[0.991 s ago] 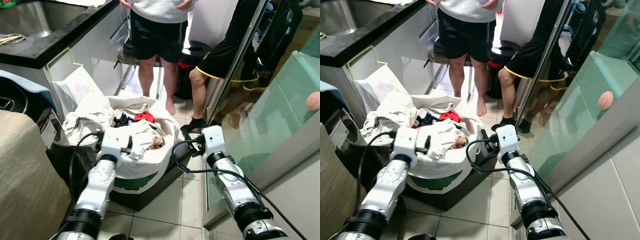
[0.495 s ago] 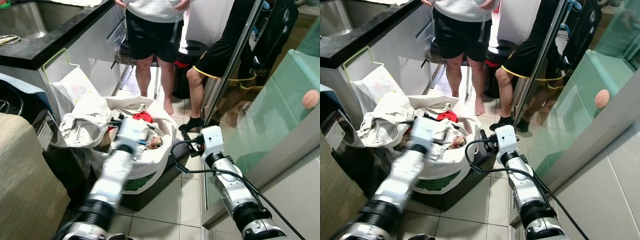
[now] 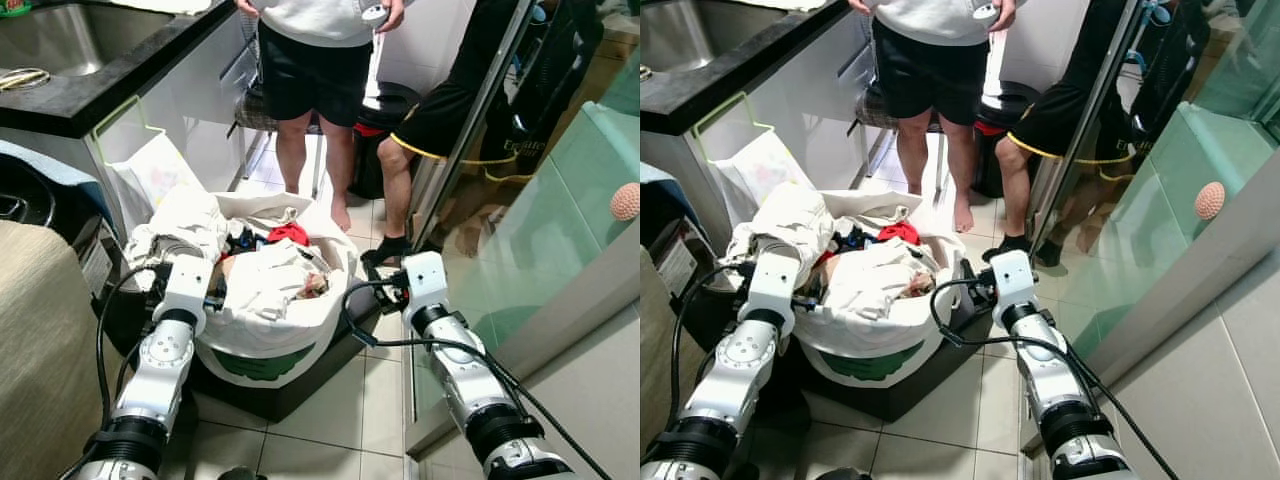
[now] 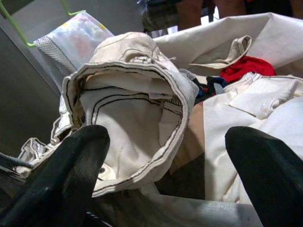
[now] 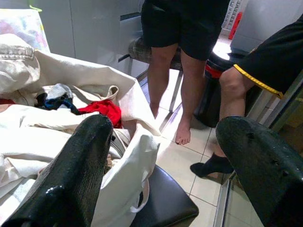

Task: Clothes washing

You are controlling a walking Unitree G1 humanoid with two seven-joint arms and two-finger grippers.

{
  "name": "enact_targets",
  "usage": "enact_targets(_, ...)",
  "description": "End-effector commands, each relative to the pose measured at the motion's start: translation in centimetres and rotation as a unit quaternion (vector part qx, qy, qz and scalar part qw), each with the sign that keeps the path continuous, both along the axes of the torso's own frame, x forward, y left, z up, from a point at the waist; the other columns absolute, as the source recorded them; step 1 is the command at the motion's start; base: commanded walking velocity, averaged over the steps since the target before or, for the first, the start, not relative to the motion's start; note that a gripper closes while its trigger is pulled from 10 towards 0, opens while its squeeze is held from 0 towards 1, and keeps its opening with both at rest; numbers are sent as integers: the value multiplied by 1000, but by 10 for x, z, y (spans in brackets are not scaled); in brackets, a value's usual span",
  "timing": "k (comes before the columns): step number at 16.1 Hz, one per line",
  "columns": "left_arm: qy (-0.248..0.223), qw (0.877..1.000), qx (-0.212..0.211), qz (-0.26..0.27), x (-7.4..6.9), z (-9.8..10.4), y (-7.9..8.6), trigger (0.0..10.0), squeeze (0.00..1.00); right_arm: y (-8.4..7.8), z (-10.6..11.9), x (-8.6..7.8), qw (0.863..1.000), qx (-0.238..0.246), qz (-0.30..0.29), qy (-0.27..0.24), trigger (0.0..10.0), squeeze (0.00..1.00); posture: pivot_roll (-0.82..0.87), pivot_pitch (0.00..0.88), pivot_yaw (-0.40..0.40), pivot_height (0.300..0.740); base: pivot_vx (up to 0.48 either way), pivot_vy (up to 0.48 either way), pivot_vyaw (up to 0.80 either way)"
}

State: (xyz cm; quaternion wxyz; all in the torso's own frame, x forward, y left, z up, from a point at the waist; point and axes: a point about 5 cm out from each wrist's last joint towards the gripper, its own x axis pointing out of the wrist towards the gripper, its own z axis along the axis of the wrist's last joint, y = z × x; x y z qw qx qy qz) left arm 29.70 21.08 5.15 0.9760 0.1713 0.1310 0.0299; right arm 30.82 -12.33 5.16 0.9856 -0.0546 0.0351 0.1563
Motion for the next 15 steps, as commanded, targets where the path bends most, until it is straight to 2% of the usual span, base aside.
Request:
enact_targets(1,9,1000,0,-6,-3,-5,-3,10000,0,-3,1,2,1000,-7,0,-2,10000,0,73,0,-40,740,0,0,0)
enact_targets(7,21,998,-24,-46,-9,-16,-37,10000,0,-4,0,1,1000,-7,-5,-2,10000,0,64,0,-29,740,0,0,0)
enact_targets(11,20,998,-30,-55,-10,-17,-47,10000,0,-4,0,1,1000,-7,-5,-1,10000,0,69,0,-30,740,0,0,0)
enact_targets(13,3,997,-41,-64,-4,-7,-58,10000,0,-3,0,2,1000,-7,-4,-1,10000,0,75,0,-34,740,0,0,0)
enact_targets(15,-31,994,-58,-85,9,12,-77,10000,0,-1,1,3,1000,-7,-1,-2,10000,0,77,0,-36,740,0,0,0)
